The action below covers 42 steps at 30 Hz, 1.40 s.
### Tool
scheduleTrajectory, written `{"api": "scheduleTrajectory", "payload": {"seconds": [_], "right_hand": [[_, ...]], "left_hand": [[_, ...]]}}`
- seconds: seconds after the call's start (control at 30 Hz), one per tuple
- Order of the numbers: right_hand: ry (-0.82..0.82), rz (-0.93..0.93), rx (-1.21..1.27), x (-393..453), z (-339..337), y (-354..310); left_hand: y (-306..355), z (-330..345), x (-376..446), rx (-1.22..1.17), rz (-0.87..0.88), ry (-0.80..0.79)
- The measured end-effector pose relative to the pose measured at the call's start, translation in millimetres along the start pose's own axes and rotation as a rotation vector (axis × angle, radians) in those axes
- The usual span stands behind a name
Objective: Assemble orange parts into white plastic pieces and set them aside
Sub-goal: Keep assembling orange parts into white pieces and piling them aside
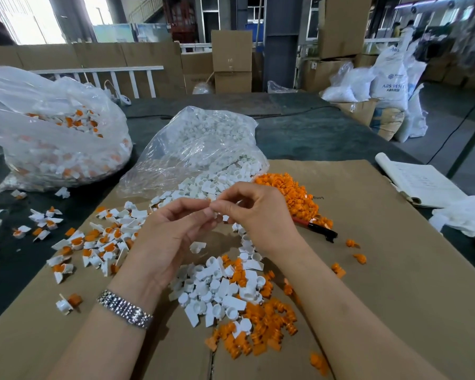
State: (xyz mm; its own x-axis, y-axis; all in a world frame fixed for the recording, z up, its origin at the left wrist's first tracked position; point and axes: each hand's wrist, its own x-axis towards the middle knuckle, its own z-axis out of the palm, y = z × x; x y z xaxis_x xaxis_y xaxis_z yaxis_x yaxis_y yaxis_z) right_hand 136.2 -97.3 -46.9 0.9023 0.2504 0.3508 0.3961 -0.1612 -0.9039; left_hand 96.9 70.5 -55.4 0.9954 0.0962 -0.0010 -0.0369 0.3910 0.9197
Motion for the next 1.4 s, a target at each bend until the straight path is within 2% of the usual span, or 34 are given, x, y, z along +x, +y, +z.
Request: {"api": "scheduleTrajectory", "payload": {"seconds": [0.2, 0.43, 0.5, 0.57, 0.63, 0.7, 0.8, 0.87, 1.07, 1.23, 1.4], "right_hand": [[-0.093, 0.023, 0.004, -1, -2, -1], [-0.059, -0.137, -0.175, -5, -2, -8], [-0.055, -0.118, -0.189, -6, 0, -9], [-0.056, -0.033, -0.164, -6, 1, -9], [-0.057, 0.036, -0.117, -5, 0, -8], [-0.056, 0.05, -0.07, -5, -1, -8], [-0.058, 0.01, -0.067, -6, -2, -10], [-0.06, -0.033, -0.09, -6, -1, -10], [-0.073, -0.118, -0.177, -7, -1, -9], [-0.074, -0.076, -0.173, -7, -2, -9], [-0.091, -0.059, -0.105, -8, -5, -11]], "left_hand": [[1, 1, -3, -0.007, 0.057, 0.062], [2, 2, -6, -0.087, 0.016, 0.025], [2, 3, -9, 0.044, 0.067, 0.055], [2, 5, -13, 0.388, 0.178, 0.131], [0, 6, -15, 0.547, 0.268, 0.154], [-1, 6, -14, 0.486, 0.248, 0.133], [3, 5, -11, 0.157, 0.095, 0.044], [4, 3, -8, 0.027, 0.04, 0.007], [5, 0, -7, 0.057, -0.043, -0.039], [1, 2, -11, 0.319, 0.126, -0.014], [3, 0, -8, 0.129, 0.087, -0.015]]}}
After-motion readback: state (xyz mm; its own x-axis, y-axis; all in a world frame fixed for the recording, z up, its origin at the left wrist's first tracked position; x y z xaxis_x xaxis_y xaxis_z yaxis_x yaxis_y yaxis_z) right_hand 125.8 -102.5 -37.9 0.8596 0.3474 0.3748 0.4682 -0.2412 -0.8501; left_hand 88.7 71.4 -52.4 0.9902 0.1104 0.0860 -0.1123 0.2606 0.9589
